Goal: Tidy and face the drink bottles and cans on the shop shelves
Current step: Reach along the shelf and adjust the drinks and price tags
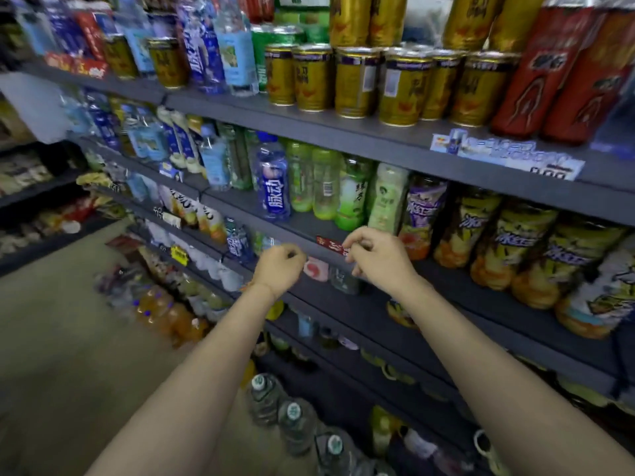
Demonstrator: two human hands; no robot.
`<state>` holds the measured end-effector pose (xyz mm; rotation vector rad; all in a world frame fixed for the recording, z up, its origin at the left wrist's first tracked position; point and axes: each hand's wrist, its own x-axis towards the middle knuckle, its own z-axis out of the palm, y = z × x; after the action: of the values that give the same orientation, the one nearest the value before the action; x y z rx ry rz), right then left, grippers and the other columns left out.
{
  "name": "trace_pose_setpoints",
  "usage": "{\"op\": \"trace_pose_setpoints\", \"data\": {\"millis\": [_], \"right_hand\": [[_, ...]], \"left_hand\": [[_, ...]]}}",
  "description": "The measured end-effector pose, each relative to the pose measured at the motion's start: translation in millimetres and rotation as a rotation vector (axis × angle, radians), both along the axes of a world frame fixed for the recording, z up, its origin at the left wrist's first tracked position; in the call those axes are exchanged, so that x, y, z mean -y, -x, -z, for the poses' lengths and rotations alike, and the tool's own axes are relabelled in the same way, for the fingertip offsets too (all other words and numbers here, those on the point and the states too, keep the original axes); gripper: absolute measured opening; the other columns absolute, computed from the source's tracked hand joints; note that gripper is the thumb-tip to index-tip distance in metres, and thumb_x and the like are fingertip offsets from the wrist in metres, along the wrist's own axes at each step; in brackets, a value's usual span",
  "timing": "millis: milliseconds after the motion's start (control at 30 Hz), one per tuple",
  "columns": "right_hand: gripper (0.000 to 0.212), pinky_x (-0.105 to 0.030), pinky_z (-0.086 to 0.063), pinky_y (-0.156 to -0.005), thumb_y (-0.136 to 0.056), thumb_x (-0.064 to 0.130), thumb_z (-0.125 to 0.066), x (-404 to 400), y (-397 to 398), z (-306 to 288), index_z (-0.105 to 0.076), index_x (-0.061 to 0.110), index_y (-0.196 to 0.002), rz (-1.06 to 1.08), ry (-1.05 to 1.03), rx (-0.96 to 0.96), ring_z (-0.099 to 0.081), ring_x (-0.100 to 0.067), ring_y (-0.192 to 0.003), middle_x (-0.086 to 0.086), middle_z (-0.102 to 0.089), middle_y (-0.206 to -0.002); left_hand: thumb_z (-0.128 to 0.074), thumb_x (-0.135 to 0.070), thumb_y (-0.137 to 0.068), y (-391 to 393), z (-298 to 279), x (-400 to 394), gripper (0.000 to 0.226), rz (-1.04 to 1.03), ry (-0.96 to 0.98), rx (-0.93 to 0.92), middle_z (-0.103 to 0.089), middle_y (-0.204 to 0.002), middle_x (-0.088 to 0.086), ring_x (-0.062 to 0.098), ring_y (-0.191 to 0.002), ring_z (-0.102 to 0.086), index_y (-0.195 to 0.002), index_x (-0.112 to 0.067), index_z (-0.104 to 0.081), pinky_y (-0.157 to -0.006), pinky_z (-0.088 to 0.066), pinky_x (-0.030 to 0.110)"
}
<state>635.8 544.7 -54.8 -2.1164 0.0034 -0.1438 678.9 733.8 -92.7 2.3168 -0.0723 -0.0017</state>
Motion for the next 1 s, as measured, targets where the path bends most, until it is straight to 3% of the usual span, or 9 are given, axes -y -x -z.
{"op": "trace_pose_setpoints", "data": {"millis": [133, 267, 367, 500, 667, 800, 900, 1000], "right_hand": [[0.016, -0.03, -0.051, -0.072, -0.094, 0.012, -0.056, -46, -51, -8, -0.065, 0.021, -0.105, -0.017, 0.077, -0.01, -0.066, -0.018, -0.087, 0.002, -0.067, -0.095], [0.046, -0.026, -0.043, -0.078, -0.092, 0.016, -0.061, -103, -112, -14, -0.048, 0.013, -0.136, 0.004, 0.087, -0.026, -0.06, -0.02, -0.097, -0.008, -0.061, -0.125], [0.066, -0.029, -0.044, -0.085, -0.092, 0.028, -0.065, -136, -154, -11, -0.032, 0.014, -0.148, 0.073, 0.074, -0.047, -0.059, -0.024, -0.116, -0.007, -0.055, -0.137], [0.06, -0.026, -0.042, -0.081, -0.088, 0.036, -0.071, -156, -198, -7, -0.043, 0.014, -0.136, 0.249, 0.014, -0.021, -0.06, -0.027, -0.115, -0.006, -0.06, -0.131], [0.064, -0.034, -0.052, -0.083, -0.074, 0.046, -0.082, -160, -221, -7, -0.051, 0.013, -0.12, 0.348, 0.047, 0.012, -0.065, -0.024, -0.103, -0.004, -0.066, -0.118], [0.048, -0.026, -0.051, -0.073, -0.068, 0.052, -0.082, -158, -212, -4, -0.07, 0.025, -0.106, 0.282, 0.116, 0.026, -0.068, -0.012, -0.091, 0.006, -0.073, -0.101], [0.06, -0.029, -0.056, -0.077, -0.055, 0.056, -0.082, -159, -187, 4, -0.069, 0.026, -0.105, 0.225, 0.042, 0.074, -0.068, -0.009, -0.09, 0.007, -0.072, -0.1], [0.053, -0.029, -0.057, -0.078, -0.057, 0.052, -0.085, -150, -152, 7, -0.071, 0.026, -0.101, 0.213, -0.054, 0.085, -0.07, -0.006, -0.088, 0.008, -0.074, -0.096]], "left_hand": [[-0.049, -0.017, -0.095, -37, 0, -42, 0.026, -0.042, 0.144, -0.029, -0.071, -0.087, 0.013, 0.031, -0.08, -0.068, -0.086, -0.002, -0.069, -0.078, -0.055, 0.044], [-0.055, -0.02, -0.094, -86, -11, -73, 0.013, -0.085, 0.283, 0.02, -0.066, -0.1, 0.004, 0.023, -0.091, -0.062, -0.101, -0.014, -0.064, -0.078, -0.049, 0.032], [-0.061, -0.021, -0.091, -122, -15, -91, 0.043, -0.005, 0.326, 0.038, -0.054, -0.12, -0.002, 0.014, -0.109, -0.052, -0.133, -0.013, -0.051, -0.089, -0.04, 0.027], [-0.066, -0.022, -0.086, -162, -15, -100, 0.07, 0.097, 0.304, -0.003, -0.043, -0.146, 0.008, 0.023, -0.133, -0.043, -0.148, -0.014, -0.034, -0.104, -0.04, 0.034], [-0.073, -0.011, -0.081, -186, -9, -90, 0.061, 0.232, 0.422, -0.019, -0.056, -0.117, -0.005, 0.013, -0.109, -0.055, -0.133, -0.022, -0.044, -0.084, -0.042, 0.024], [-0.082, -0.025, -0.068, -190, 10, -86, 0.066, 0.198, 0.396, 0.056, -0.052, -0.113, -0.001, 0.017, -0.113, -0.049, -0.127, -0.018, -0.052, -0.095, -0.044, 0.034], [-0.083, -0.04, -0.058, -175, 21, -85, 0.076, 0.198, 0.4, 0.049, -0.054, -0.115, 0.001, 0.014, -0.11, -0.049, -0.126, -0.022, -0.053, -0.09, -0.044, 0.033], [-0.086, -0.021, -0.062, -143, 18, -80, 0.065, 0.238, 0.562, -0.009, -0.067, -0.109, -0.002, 0.004, -0.097, -0.066, -0.118, -0.02, -0.055, -0.082, -0.053, 0.028]]}}
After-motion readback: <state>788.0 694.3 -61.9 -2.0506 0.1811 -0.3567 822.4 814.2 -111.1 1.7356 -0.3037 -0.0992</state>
